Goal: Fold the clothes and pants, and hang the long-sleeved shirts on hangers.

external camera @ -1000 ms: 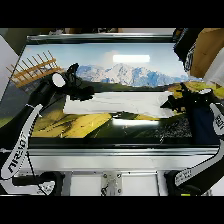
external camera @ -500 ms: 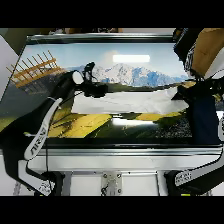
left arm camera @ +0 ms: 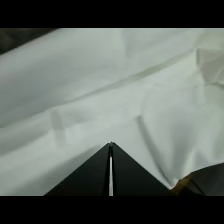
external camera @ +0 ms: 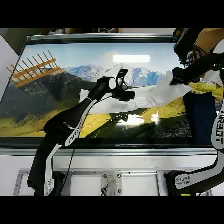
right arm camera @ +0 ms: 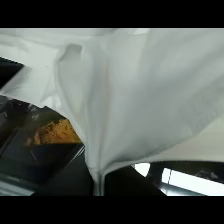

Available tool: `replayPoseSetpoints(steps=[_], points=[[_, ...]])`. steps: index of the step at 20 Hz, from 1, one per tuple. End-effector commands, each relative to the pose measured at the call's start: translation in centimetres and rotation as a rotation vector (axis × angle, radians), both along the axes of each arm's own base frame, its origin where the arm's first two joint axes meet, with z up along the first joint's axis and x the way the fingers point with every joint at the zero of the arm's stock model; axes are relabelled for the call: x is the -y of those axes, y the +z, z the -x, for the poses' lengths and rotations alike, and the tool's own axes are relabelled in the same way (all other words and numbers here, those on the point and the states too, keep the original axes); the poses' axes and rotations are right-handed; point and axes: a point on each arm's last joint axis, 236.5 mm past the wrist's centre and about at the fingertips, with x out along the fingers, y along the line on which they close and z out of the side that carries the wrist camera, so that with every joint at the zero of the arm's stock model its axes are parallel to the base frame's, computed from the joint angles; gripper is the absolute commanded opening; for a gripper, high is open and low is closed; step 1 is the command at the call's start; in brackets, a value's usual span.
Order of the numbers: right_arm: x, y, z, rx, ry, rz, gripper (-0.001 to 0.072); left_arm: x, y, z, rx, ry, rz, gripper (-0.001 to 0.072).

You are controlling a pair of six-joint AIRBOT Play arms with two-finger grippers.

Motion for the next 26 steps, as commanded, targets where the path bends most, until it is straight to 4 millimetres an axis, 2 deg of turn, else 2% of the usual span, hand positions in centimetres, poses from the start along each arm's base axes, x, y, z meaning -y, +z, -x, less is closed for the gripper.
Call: replayPoseSetpoints(steps=[1,4,10,14,17,19,21,26], points=[[-3.8,2.5,0.0,0.046,0.058,0.031,0.0012,1.9,-2.5,1.7,-0.022,-0.035,-0.012,0.0006],[-6.2,2.8,0.3,0.05,0.094,0.026,0.0012,2.5,-3.3,2.8,-0.084,-0.02,0.029,0.0006],[-10.1,3.4,1.2,0.06,0.159,0.016,0.0012,2.9,-2.9,2.0,-0.053,-0.002,0.053,0.0006],[-13.1,5.0,1.1,0.122,0.196,-0.052,0.0012,2.9,-2.9,2.2,-0.06,-0.006,0.05,0.0006],[-14.5,5.6,1.4,0.133,0.217,-0.094,0.0012,2.0,-2.6,1.9,-0.084,0.002,0.052,0.0006],[-15.0,5.8,1.7,0.131,0.228,-0.113,0.0012,0.7,-1.2,0.7,-0.06,0.004,0.059,0.0006],[-15.7,6.2,1.7,0.136,0.235,-0.143,0.0012,-1.3,1.5,-1.2,-0.01,0.011,0.074,0.0007],[-18.3,7.7,0.9,0.214,0.261,-0.224,0.0012,-8.5,8.2,-4.3,0.066,0.024,0.077,0.0007]])
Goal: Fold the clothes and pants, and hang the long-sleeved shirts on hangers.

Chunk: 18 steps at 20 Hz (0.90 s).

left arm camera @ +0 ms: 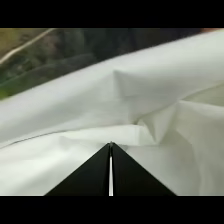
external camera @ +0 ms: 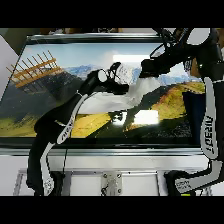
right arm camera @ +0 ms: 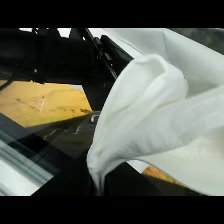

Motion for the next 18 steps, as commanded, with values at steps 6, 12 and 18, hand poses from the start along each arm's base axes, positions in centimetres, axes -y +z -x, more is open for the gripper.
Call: replayPoseSetpoints(steps=[6,12,18], points=[[-8.7,1.3,-1.1,0.128,0.138,-0.186,0.0012,-13.3,9.4,-4.0,0.095,0.107,-0.005,0.0007],[-19.5,-1.3,-1.3,0.158,0.263,-0.401,0.0012,-22.3,17.7,-5.6,0.24,0.272,0.017,0.0007],[-28.3,-7.5,-0.8,0.147,0.249,-0.454,0.0012,-27.9,22.4,-4.3,0.302,0.356,0.008,0.0007]])
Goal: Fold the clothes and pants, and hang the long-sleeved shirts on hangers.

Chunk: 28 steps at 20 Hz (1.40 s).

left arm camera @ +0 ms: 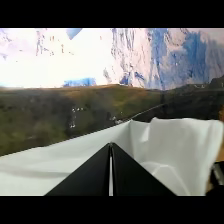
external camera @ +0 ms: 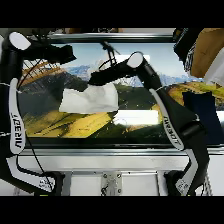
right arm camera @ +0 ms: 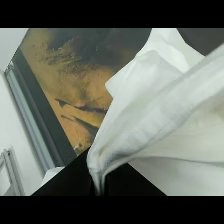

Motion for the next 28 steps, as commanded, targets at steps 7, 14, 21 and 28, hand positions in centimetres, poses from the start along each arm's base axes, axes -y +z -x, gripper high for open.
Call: replayPoseSetpoints(steps=[7,14,21,28], points=[[-7.9,-6.8,-1.8,-0.002,-0.135,-0.083,0.0012,-6.1,4.6,2.4,0.047,0.09,-0.018,0.0007],[-6.3,-2.9,-1.6,0.175,-0.043,-0.066,0.0012,-6.9,4.9,2.9,0.044,0.1,-0.03,0.0007],[13.6,6.9,-3.1,0.298,-0.197,0.351,0.0012,-3.3,1.6,3.8,-0.046,0.036,-0.015,0.0006],[26.3,8.1,0.6,0.15,-0.259,0.573,0.0012,10.5,-8.9,5.0,-0.122,-0.117,0.005,0.0006]])
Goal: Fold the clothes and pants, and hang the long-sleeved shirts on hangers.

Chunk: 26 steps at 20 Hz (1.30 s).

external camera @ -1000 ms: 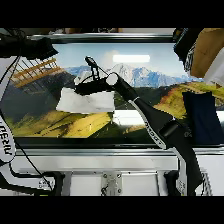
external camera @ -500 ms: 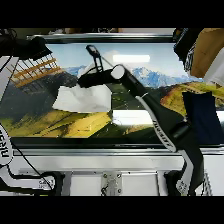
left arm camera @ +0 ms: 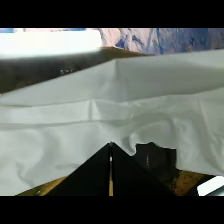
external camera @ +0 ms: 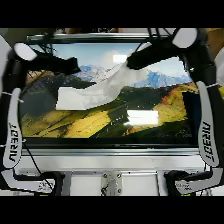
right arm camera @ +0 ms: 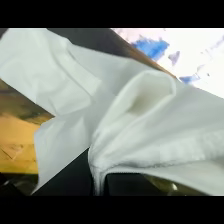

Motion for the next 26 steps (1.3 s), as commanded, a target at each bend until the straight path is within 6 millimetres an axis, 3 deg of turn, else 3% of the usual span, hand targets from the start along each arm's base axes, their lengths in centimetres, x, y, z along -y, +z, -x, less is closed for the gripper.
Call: replayPoseSetpoints(steps=[1,4,7,10,14,17,21,26], points=[[6.6,-1.2,2.6,-0.13,-0.078,0.139,0.0012,8.0,-5.2,1.0,-0.017,-0.087,0.005,0.0006],[9.6,-2.2,3.6,-0.209,-0.112,0.186,0.0012,15.0,-10.3,2.7,-0.068,-0.199,-0.011,0.0007],[13.6,-3.0,3.8,-0.253,-0.2,0.268,0.0012,20.0,-13.5,3.2,-0.088,-0.28,-0.019,0.0006],[16.4,-3.1,3.9,-0.27,-0.278,0.313,0.0012,23.5,-15.0,3.4,-0.086,-0.339,-0.019,0.0006],[18.9,-2.4,4.1,-0.256,-0.347,0.343,0.0012,26.8,-16.6,4.5,-0.099,-0.411,-0.024,0.0006],[19.1,-1.8,4.4,-0.241,-0.355,0.341,0.0012,29.3,-17.1,5.5,-0.124,-0.416,0.052,0.0006],[18.6,-0.8,4.7,-0.224,-0.371,0.308,0.0012,30.6,-19.7,7.5,-0.193,-0.443,0.055,0.0007],[14.3,0.8,4.4,-0.178,-0.287,0.173,0.0012,32.2,-20.5,9.2,-0.23,-0.438,0.101,0.0006]])
